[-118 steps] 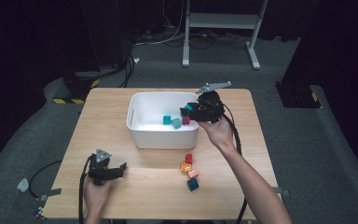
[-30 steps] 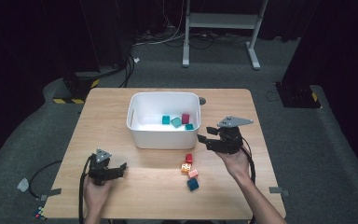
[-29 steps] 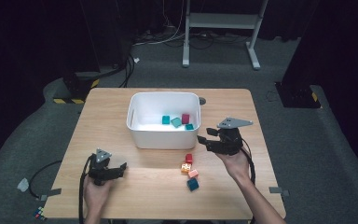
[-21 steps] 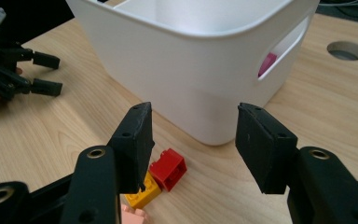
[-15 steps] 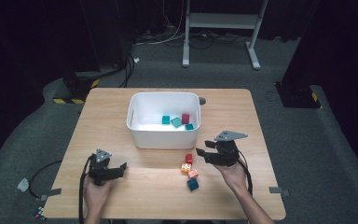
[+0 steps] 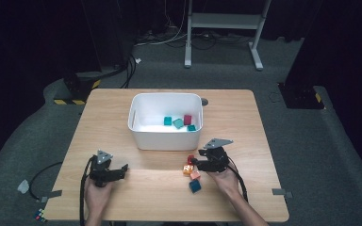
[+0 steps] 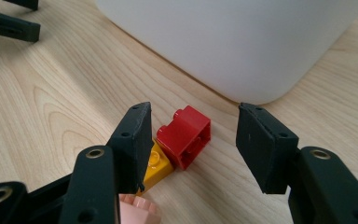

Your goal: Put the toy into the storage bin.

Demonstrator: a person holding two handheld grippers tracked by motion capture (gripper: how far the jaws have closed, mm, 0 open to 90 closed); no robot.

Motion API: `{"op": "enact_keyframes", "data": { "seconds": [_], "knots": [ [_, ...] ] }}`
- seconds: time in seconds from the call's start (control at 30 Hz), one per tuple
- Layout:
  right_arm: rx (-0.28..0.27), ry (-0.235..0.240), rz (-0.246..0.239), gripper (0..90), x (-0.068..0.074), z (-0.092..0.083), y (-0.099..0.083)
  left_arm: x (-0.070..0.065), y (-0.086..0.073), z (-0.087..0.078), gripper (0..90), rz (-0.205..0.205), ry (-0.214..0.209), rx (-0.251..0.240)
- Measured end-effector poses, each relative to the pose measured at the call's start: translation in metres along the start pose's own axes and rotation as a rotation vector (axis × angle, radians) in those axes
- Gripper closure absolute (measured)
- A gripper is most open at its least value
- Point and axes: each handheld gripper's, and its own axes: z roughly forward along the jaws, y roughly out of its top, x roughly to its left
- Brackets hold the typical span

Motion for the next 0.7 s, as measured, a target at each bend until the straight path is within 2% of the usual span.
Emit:
{"op": "enact_keyframes", "data": {
  "seconds": [0.33,0.4,0.5,0.7],
  "knots": [
    [0.030,0.003,-0.017,45.6,0.004,0.019,0.001,0.000,0.000,0.000,14.4,0.000,0.000,0.000],
    [0.035,0.001,-0.008,46.0,0.004,0.021,0.001,0.000,0.000,0.000,14.4,0.000,-0.001,0.000],
    [0.048,-0.007,-0.020,47.0,0.003,0.026,0.001,0.000,0.000,0.000,14.4,-0.001,0.000,0.000],
    [0.069,-0.029,-0.011,50.9,0.000,0.029,-0.001,0.000,0.000,0.000,14.4,0.000,0.000,0.000]
  ]
}}
